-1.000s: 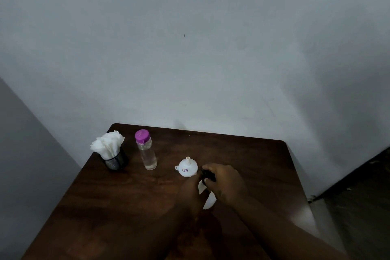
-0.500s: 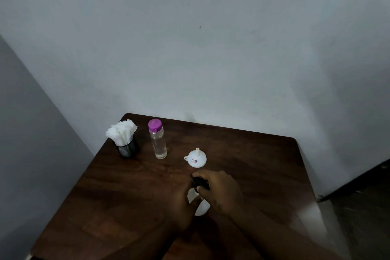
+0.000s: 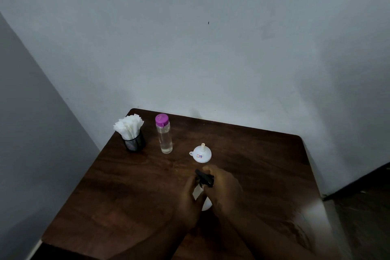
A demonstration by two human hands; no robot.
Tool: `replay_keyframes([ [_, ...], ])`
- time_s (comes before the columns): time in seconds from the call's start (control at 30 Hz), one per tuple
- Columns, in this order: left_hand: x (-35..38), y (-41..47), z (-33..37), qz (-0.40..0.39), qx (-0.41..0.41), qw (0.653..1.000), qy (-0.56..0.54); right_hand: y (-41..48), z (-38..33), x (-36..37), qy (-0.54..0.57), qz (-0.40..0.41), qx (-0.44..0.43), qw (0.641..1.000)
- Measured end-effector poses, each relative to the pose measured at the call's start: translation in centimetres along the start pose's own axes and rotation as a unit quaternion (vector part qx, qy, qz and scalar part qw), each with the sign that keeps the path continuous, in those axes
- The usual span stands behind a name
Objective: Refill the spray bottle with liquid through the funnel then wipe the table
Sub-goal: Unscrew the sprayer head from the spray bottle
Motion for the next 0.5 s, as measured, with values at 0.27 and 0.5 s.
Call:
replay_keyframes([
  [0.27, 0.1, -0.3, 0.9, 0.030, 0.002, 0.993, -0.112, -0.1, 2.5, 0.8, 0.187, -0.063, 0.037, 0.980],
  [0.5, 0.0, -0.3, 1.1, -0.012, -0.002, 0.990, -0.138, -1.8, 6.6, 4.3, 0.302, -0.149, 0.085, 0.938],
])
Point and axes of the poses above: each hand's wrist, its own y-axis towards the middle knuckle, its own x-axis out of the palm, z = x × y, the point moved 5 cm from there along y, towards the middle knuckle, and after that the axes turned 10 degrees about -y, right-handed, at the moved point
